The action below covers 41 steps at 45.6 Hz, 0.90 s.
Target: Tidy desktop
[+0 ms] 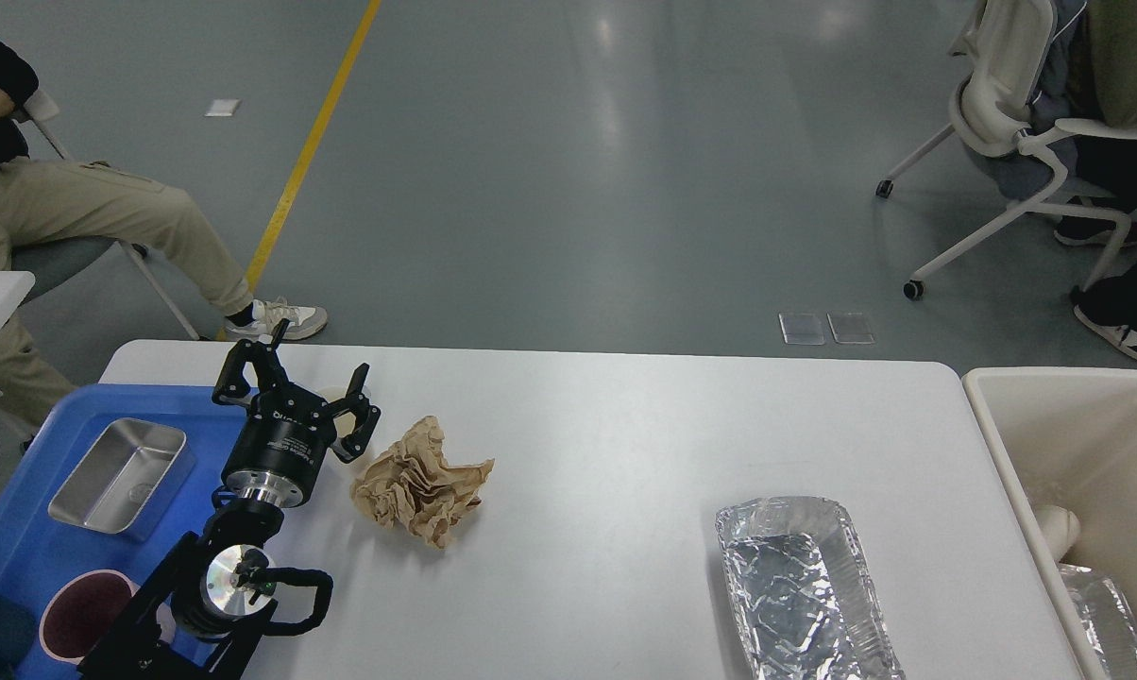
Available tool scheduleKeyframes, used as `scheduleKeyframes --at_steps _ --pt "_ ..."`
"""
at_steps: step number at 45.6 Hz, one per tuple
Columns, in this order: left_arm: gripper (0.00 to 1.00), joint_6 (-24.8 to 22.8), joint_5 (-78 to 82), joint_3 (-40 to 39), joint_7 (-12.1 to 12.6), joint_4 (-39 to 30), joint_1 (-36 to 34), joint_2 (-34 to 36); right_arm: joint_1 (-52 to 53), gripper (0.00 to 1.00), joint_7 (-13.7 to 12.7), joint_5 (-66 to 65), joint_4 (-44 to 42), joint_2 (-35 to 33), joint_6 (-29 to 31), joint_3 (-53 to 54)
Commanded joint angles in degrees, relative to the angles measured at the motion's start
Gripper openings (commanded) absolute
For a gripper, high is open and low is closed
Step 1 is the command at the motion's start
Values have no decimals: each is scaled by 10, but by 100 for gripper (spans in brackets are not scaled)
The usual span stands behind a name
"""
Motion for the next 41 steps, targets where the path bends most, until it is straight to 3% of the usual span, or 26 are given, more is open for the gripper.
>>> scheduleKeyframes --at_steps 1,11,31,41 --pt "97 -7 0 1 6 13 -11 -3 -3 100 -3 -15 -27 -24 -2 0" --pt "97 -11 0 1 14 25 -23 -1 -3 100 -9 -6 -30 -24 -110 2" --pt "97 -25 0 0 19 34 -27 0 7 100 -3 49 -25 -9 -124 47" --pt "97 -24 1 0 19 34 -26 -3 36 100 9 50 -25 9 -87 45"
